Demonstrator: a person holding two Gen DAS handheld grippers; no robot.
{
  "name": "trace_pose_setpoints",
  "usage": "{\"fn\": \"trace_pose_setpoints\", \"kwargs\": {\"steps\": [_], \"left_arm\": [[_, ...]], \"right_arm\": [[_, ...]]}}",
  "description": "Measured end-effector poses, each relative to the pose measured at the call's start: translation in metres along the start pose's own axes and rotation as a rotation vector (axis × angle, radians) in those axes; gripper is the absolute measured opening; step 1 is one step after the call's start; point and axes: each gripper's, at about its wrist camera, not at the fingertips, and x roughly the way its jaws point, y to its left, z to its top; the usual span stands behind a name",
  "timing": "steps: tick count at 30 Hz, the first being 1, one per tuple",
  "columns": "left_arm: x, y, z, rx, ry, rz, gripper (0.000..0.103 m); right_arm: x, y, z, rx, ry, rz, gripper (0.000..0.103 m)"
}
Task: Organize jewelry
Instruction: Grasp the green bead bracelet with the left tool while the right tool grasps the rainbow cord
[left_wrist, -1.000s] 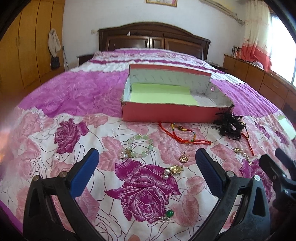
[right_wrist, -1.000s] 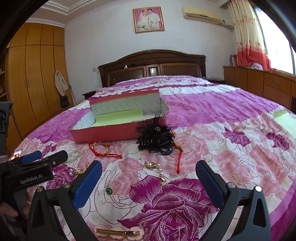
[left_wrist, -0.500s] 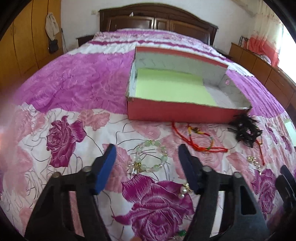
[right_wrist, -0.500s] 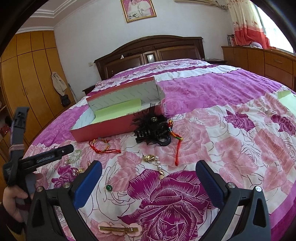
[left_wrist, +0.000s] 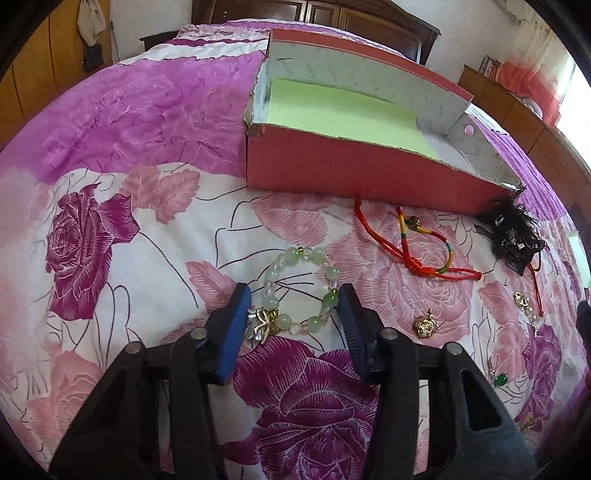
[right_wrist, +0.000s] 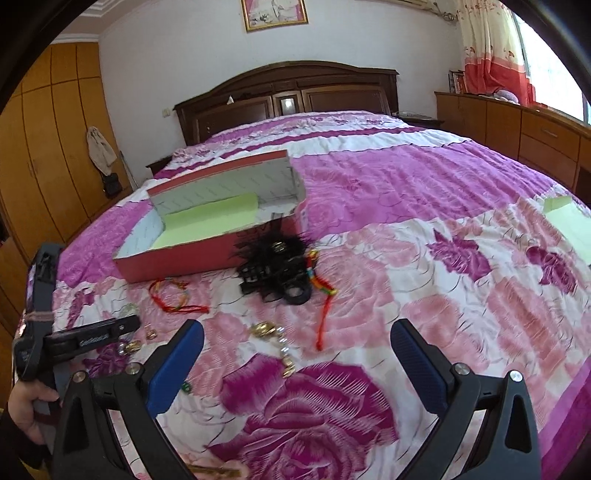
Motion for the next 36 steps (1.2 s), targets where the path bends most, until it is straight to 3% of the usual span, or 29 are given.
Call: {"fn": "trace_pose_setpoints", "kwargs": {"steps": [5, 13, 20, 23, 25, 26, 36], "left_arm": [[0.001, 0.001, 0.000, -0.009, -0.008, -0.029, 0.041], [-0.004, 0.010, -0.003, -0.030, -0.027, -0.054, 0.038], [-0.007, 0.015, -0.003, -0.049, -0.040, -0.049, 0.024], [-0.009, 0.017, -0.003, -0.058, -0.044, -0.054, 0.011], [-0.012, 0.018, -0.003, -0.062, -0.047, -0.063, 0.005], [-0.015, 0.018, -0.004, -0.062, -0.051, -0.068, 0.005], [-0.049, 0.011, -0.008, -0.032, -0.099, -0.111, 0.005]], "right_arm": [[0.023, -0.013, 0.016, 0.001, 0.077, -0.022, 0.094], [0.078, -0.047, 0.023, 0.131, 0.266, -0.016, 0.060], [0.092, -0.036, 0.034, 0.060, 0.263, -0.014, 0.044], [0.096, -0.033, 0.036, 0.049, 0.265, -0.007, 0.035], [0.097, -0.035, 0.036, 0.057, 0.264, 0.005, 0.015], [0.098, -0.037, 0.037, 0.059, 0.264, 0.006, 0.012], [0.059, -0.041, 0.045, 0.070, 0.169, 0.093, 0.006]]}}
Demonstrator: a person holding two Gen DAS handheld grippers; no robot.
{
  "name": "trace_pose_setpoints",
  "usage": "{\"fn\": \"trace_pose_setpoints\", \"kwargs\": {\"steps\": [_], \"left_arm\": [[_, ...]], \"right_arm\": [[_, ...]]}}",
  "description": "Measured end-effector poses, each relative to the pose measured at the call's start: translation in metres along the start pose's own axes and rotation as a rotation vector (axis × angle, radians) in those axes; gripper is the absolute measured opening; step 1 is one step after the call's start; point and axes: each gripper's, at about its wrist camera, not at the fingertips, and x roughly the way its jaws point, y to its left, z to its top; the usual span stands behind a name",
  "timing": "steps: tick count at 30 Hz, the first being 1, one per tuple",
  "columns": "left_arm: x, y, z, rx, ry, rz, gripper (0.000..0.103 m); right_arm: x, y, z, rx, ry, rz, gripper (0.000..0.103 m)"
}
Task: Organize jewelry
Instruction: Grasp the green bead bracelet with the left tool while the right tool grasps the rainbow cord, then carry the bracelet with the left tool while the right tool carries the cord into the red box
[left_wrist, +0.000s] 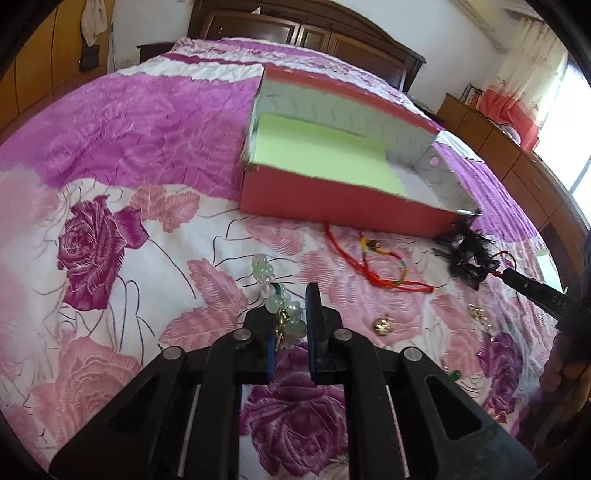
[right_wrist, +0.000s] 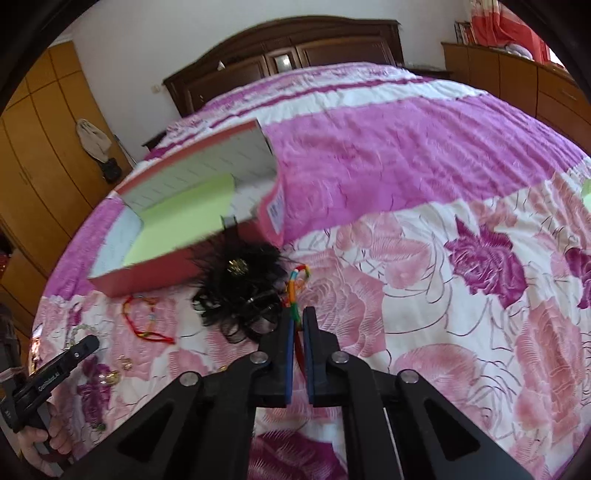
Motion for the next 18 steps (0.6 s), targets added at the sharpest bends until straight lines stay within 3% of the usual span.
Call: {"fn": "trace_pose_setpoints", "kwargs": {"steps": [18], "left_arm": [[-0.045, -0.038, 0.020, 0.096, -0.107, -0.066, 0.005]], "right_arm": [[-0.092, 0.007, 0.009, -0.037, -0.169, 0.079, 0.006]]}}
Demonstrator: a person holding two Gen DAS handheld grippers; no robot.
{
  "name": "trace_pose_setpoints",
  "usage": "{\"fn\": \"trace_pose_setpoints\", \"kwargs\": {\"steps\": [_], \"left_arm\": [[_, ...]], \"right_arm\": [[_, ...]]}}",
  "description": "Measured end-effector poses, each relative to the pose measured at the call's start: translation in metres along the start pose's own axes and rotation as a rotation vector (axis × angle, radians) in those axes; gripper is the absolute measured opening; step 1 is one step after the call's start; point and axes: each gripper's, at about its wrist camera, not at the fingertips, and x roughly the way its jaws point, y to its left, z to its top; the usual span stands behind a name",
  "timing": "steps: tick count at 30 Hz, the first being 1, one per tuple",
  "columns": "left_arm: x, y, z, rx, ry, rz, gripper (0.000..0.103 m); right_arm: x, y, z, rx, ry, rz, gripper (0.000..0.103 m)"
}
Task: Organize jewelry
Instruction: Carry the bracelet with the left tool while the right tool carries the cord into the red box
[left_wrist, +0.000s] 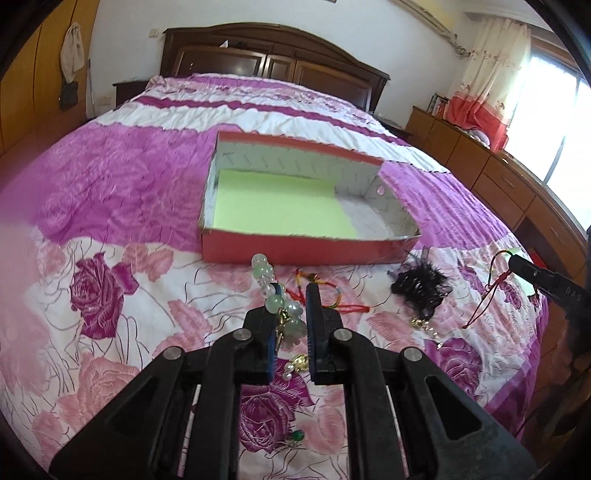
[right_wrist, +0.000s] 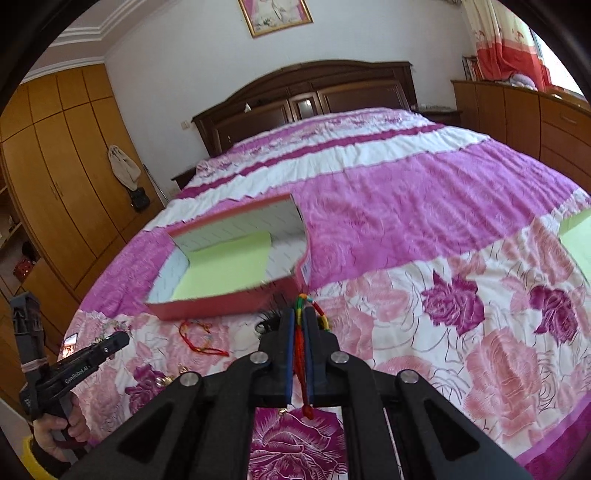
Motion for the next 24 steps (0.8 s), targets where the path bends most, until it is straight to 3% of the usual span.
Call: {"fn": "trace_pose_setpoints", "kwargs": {"steps": [14, 24], "left_arm": [[-0.006, -0.011, 0.046, 0.079, -0.090, 0.009, 0.005], [0.023, -0.005, 0.084, 0.093, -0.111, 0.029, 0.005]], "right_arm": [[0.001, 0.041, 0.033, -0.077, -0.088, 0.083, 0.006], [0.042, 0.072, 0.070, -0.128, -0.121, 0.114, 0.006]]}}
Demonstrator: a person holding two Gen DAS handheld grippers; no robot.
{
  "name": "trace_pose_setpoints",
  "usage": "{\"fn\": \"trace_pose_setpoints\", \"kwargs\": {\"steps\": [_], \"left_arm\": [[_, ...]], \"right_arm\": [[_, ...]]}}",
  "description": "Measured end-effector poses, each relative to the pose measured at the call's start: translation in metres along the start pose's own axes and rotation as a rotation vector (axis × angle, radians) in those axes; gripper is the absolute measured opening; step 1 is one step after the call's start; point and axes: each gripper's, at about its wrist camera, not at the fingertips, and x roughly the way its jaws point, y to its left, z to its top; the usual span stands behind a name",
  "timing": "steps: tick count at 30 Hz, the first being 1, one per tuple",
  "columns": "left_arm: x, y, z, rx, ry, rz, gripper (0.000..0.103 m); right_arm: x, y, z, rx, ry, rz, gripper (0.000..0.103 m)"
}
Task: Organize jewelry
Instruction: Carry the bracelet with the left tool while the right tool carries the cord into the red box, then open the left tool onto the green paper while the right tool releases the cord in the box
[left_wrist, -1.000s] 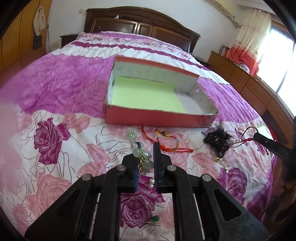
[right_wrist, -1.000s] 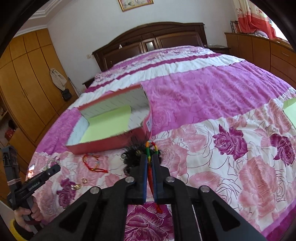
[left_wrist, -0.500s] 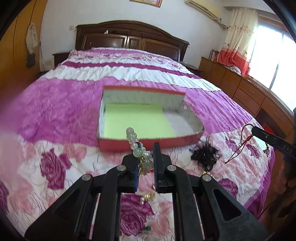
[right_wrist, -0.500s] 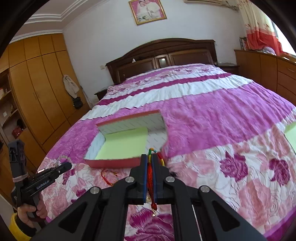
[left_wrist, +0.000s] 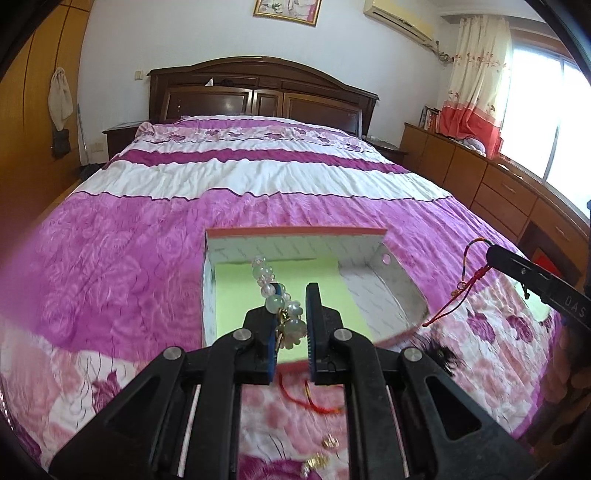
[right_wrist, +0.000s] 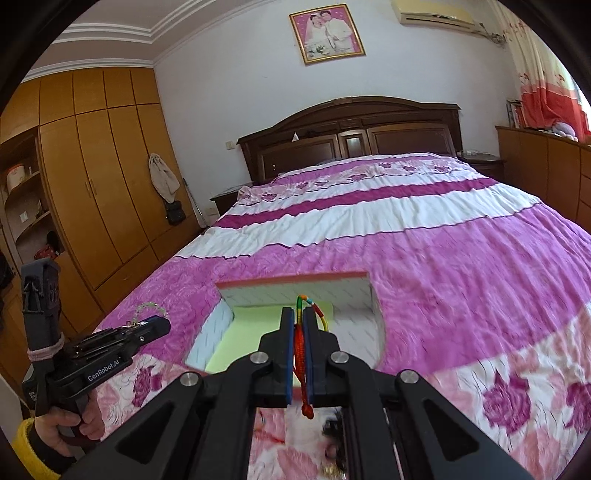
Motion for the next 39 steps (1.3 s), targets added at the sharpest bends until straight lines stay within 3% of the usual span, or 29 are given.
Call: {"fn": "trace_pose_setpoints", "kwargs": {"steps": [9, 20, 29, 31, 32, 34, 36, 39], "left_arm": [[0.060, 0.011, 0.013, -0.009, 0.057, 0.026, 0.005], [0.136, 0.013, 0.008, -0.002, 0.180, 0.052, 0.005], [0.165, 0.013, -0.002, 0.020, 0.285, 0.091, 0.006], [0.167, 0.010, -0.004, 0.032, 0.308, 0.103, 0.010], [0.167, 0.009, -0.004, 0.038, 0.318, 0.112, 0.013], [0.166, 0.007, -0.006, 0.050, 0.326, 0.123, 0.030], [0.164, 0.006, -0.006, 0.055, 0.328, 0.122, 0.036], [0.159, 0.005, -0.006, 0.050, 0.339, 0.115, 0.038]], "right_arm": [[0.067, -0.012, 0.016, 0.006, 0.041, -0.023, 0.006], [0.150, -0.040, 0.006, 0.010, 0.143, -0.098, 0.006], [0.188, -0.060, -0.006, 0.033, 0.252, -0.138, 0.006], [0.192, -0.062, -0.006, 0.039, 0.280, -0.149, 0.007], [0.193, -0.062, -0.007, 0.043, 0.287, -0.149, 0.008], [0.196, -0.063, -0.008, 0.052, 0.310, -0.163, 0.027], [0.194, -0.064, -0.009, 0.064, 0.314, -0.158, 0.037], [0.191, -0.066, -0.011, 0.084, 0.322, -0.150, 0.038]]}}
